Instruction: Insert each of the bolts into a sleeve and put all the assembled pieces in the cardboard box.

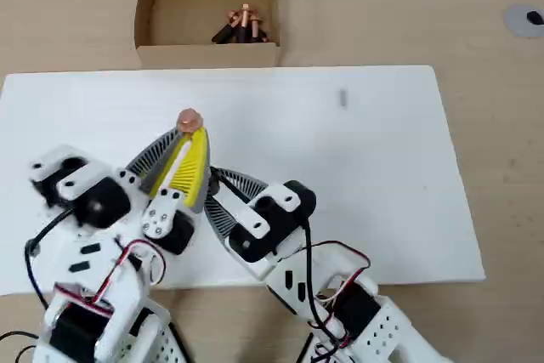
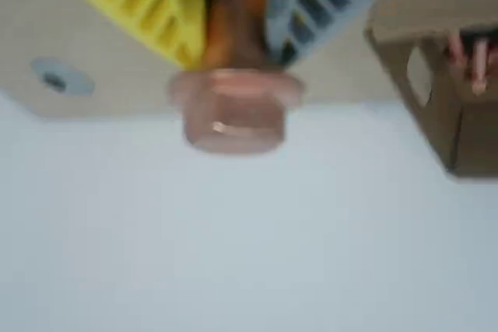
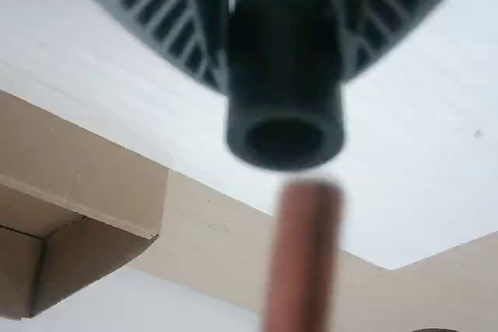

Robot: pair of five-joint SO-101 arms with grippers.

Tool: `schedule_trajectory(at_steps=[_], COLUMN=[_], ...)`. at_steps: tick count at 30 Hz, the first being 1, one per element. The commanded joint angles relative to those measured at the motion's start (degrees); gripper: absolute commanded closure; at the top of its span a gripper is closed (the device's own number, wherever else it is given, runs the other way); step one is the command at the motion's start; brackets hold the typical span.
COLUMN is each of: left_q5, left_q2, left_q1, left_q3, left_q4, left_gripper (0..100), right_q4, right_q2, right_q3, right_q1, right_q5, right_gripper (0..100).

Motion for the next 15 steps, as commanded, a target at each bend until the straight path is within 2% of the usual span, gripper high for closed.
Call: schedule_trajectory(at_steps=[1, 15], left_q5=[0.35, 0.35], left_q2=[-0.22, -0.22], left_q1=[-0.79, -0.53], left_q3=[-0.18, 2.73], left_q4=[-1.58, -1.32], left_gripper=[100, 100], right_q4=[-0.18, -0.26], right_q2=[-6.11, -6.2], right_q3=[-0.13, -0.13], right_q1=[-0.84, -0.75], right_q5=[-0.53, -0.53], right_gripper=[98.9, 98.9])
